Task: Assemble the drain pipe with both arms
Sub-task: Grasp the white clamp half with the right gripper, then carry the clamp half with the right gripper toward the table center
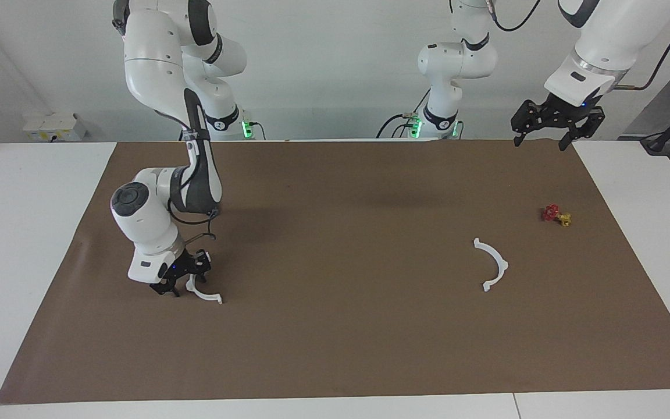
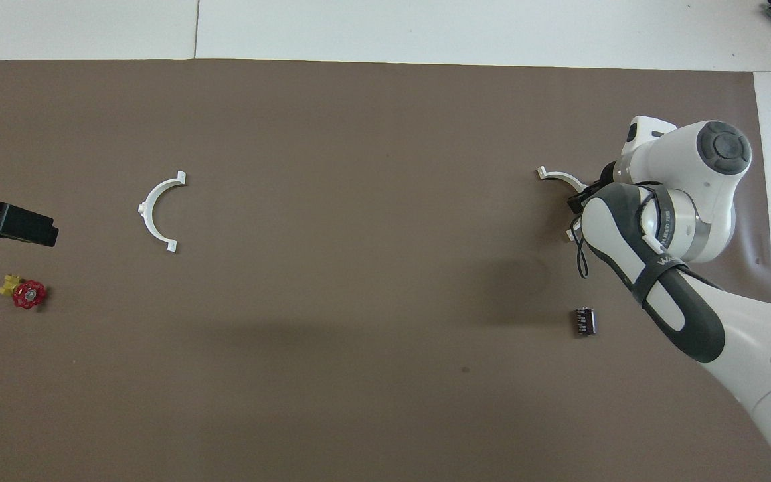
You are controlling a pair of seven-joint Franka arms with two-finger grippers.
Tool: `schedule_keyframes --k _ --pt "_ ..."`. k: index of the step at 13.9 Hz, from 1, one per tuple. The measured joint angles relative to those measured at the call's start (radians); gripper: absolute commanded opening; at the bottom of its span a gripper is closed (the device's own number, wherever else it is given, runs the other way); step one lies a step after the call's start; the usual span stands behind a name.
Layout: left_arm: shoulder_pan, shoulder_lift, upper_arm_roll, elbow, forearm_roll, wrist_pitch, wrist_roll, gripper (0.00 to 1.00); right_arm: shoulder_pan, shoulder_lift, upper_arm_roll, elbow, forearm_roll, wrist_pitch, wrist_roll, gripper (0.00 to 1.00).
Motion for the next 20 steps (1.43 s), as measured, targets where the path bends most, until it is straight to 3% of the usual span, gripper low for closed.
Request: schedule_keyframes --k 6,9,14,20 --pt "0.0 0.0 0.0 0.0 0.0 0.0 0.0 1.0 0.001 -0.01 0.002 0.006 0.003 0.0 0.003 0.0" --pt "0.0 0.0 0.0 0.0 0.0 0.0 0.0 1.0 0.029 -0.059 0.004 0.024 0.004 -0.046 0.103 0.0" --pt "0.0 0.0 0.0 0.0 0.0 0.0 0.0 1.0 0.189 -0.191 0.004 0.026 -0.051 -0.208 0.542 0.0" --pt "0.0 0.0 0.0 0.0 0.0 0.0 0.0 1.0 0.415 -0.195 0.009 0.008 -0.114 -0.223 1.072 0.0"
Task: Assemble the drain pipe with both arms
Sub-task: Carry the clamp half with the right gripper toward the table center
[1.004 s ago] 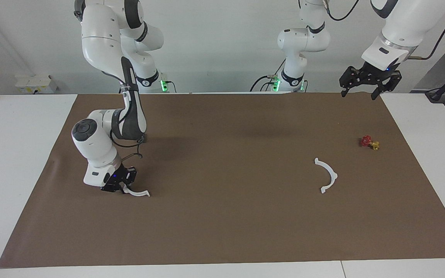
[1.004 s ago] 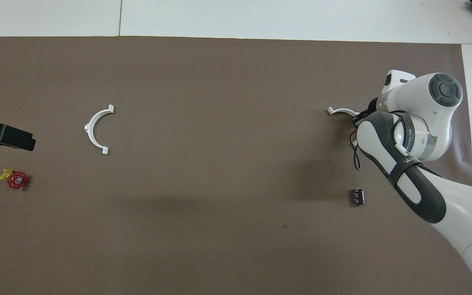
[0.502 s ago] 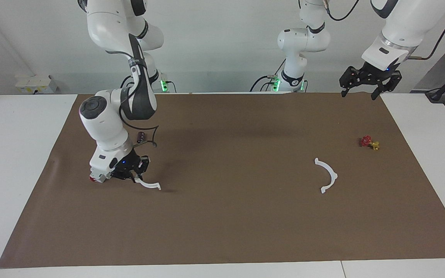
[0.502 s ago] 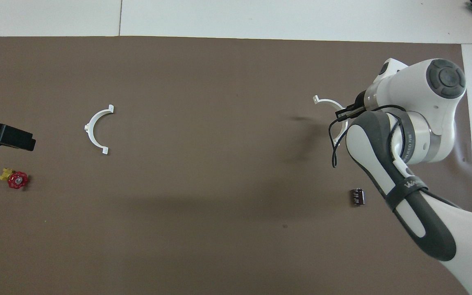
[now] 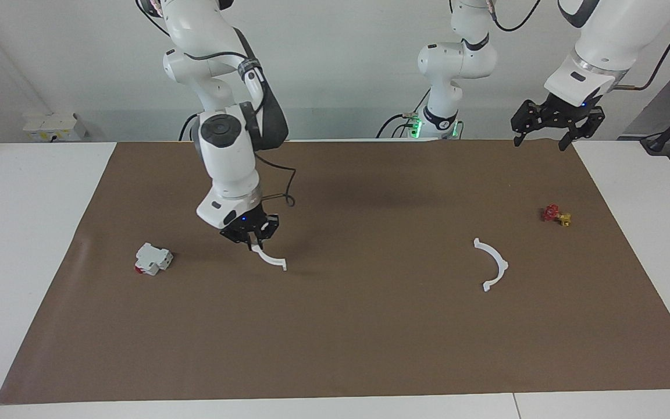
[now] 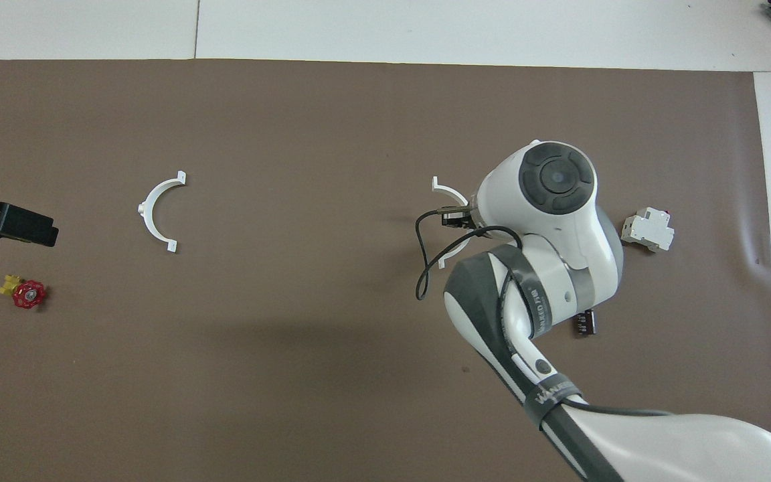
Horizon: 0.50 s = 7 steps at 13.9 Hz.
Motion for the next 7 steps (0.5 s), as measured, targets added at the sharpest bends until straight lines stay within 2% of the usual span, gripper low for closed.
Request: schedule_keyframes --k 3,7 --pt "0.0 0.0 0.0 0.0 0.0 0.0 0.0 1.0 0.078 0.013 0.0 -0.006 -0.011 0.0 0.152 0.0" --pt "0.0 0.0 0.0 0.0 0.0 0.0 0.0 1.0 0.143 0.047 0.001 -0.013 -0.011 0.048 0.198 0.0"
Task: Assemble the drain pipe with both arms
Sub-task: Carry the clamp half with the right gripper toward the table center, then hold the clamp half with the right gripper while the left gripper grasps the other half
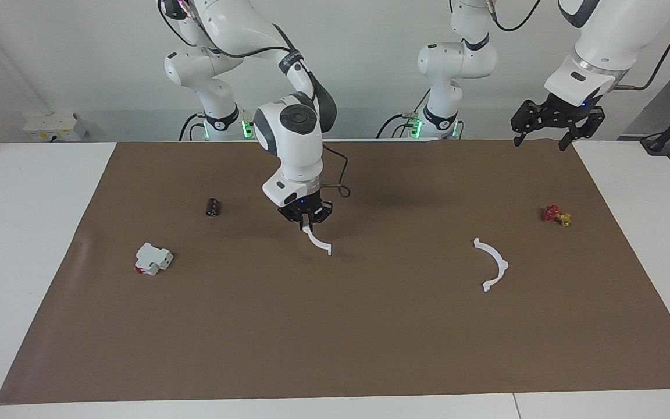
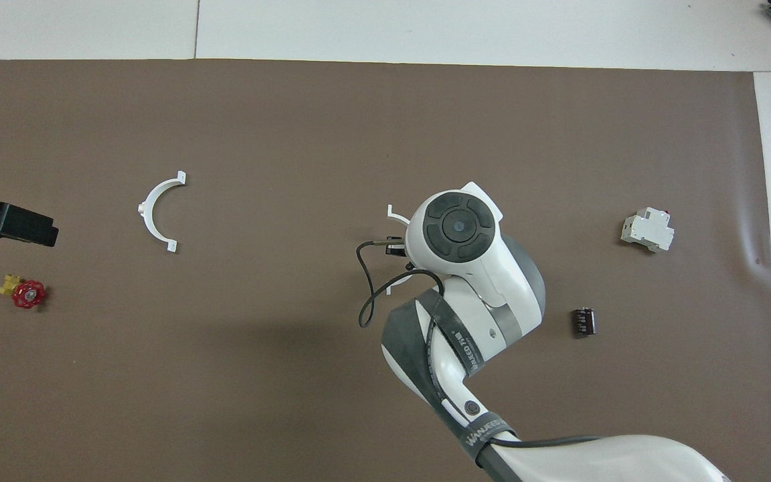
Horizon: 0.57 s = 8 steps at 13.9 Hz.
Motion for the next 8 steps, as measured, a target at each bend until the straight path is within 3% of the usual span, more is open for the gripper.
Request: schedule_keyframes --k 4,8 --pt "0.0 -0.001 0.0 -0.007 0.0 0.007 0.0 1.0 0.042 0.08 0.0 0.0 0.0 0.102 0.034 0.0" --pt "0.0 -0.015 0.0 -0.063 0.0 0.075 0.0 0.99 0.041 0.111 -0.004 -0.001 0.0 0.142 0.034 0.0"
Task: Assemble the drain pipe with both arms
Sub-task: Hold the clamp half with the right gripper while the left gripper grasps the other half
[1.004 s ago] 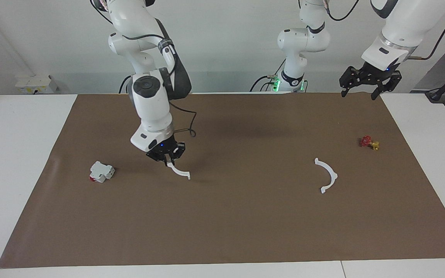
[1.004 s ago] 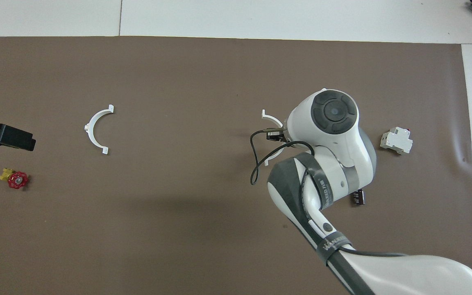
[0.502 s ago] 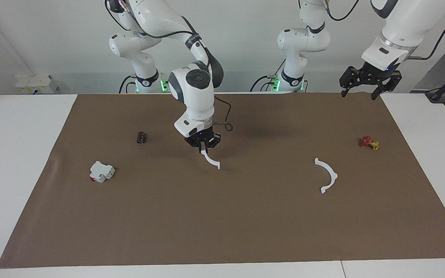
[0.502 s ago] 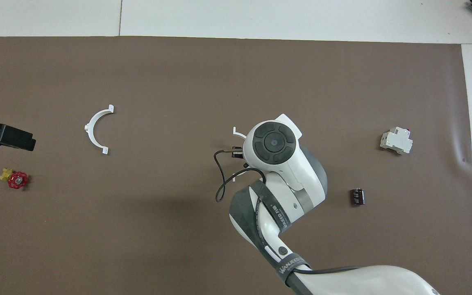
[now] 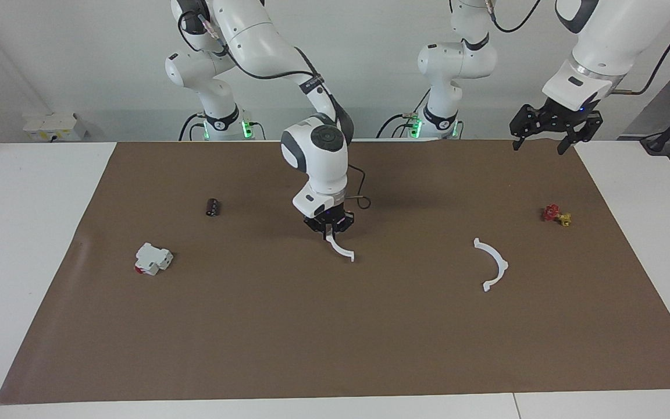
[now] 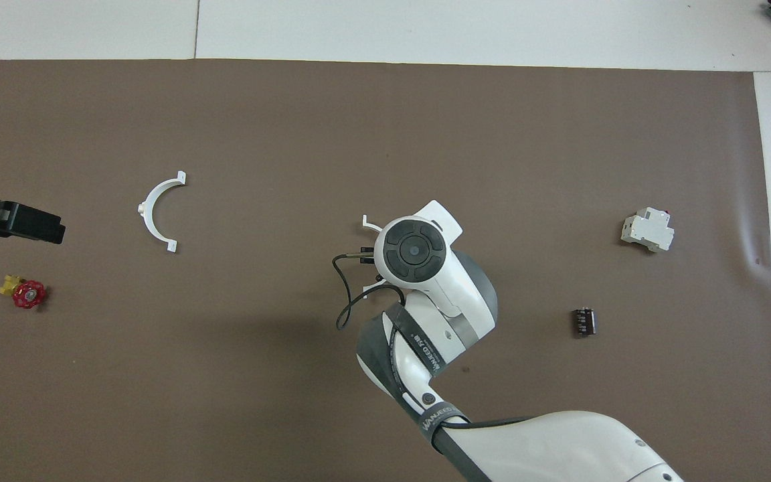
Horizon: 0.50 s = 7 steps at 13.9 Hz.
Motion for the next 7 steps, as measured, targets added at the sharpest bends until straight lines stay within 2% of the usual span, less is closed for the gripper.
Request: schedule_keyframes --k 1,7 --pt "0.0 -0.005 0.0 -0.018 0.0 0.021 0.0 0.9 0.0 0.002 0.0 0.0 0.0 0.002 0.0 0.0" --pt "0.006 -0.014 0.001 -0.143 0.0 0.19 0.0 0.91 0.0 0.005 0.0 -0.008 -0.017 0.003 -0.003 0.0"
